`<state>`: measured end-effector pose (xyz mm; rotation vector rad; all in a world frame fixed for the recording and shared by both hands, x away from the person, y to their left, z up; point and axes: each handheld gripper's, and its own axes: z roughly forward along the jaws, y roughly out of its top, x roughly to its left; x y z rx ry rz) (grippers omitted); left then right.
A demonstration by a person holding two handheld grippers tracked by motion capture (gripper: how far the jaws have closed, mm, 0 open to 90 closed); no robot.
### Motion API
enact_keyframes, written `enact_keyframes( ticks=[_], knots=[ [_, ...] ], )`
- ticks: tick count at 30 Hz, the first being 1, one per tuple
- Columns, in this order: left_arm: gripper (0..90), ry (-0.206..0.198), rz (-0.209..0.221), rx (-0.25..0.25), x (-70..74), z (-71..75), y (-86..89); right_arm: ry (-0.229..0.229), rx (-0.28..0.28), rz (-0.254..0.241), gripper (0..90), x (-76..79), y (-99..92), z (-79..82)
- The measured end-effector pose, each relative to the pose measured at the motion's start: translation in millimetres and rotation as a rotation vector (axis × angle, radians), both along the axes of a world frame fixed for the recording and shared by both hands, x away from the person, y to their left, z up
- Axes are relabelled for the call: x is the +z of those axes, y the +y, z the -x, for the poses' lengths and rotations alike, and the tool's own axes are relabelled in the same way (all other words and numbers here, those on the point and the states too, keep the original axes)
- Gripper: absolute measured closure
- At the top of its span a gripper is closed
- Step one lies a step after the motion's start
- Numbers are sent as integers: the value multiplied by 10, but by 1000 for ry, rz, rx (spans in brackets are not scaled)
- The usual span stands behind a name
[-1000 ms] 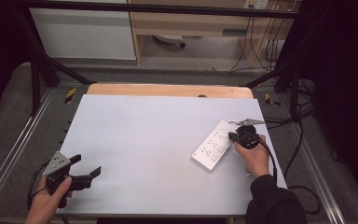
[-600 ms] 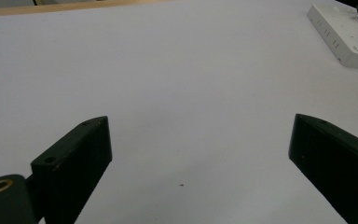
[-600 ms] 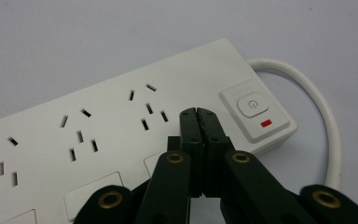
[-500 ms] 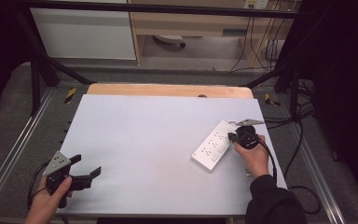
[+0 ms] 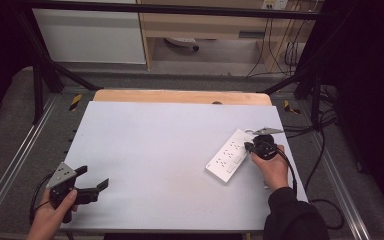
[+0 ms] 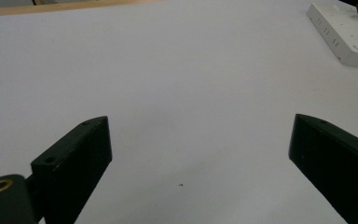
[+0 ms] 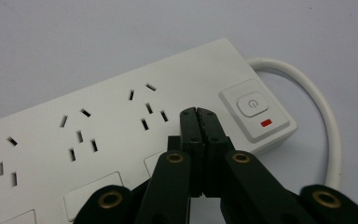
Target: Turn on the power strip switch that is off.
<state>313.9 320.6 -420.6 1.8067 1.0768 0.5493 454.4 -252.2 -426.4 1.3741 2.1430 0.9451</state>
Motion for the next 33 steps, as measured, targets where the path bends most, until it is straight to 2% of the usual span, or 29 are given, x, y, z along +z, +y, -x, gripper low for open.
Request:
enact_keyframes(
  ticks=[33],
  knots=[
    [59,5,-4,0,-3,-2,1,3,-6,-7,900,-2,1,1]
  ],
)
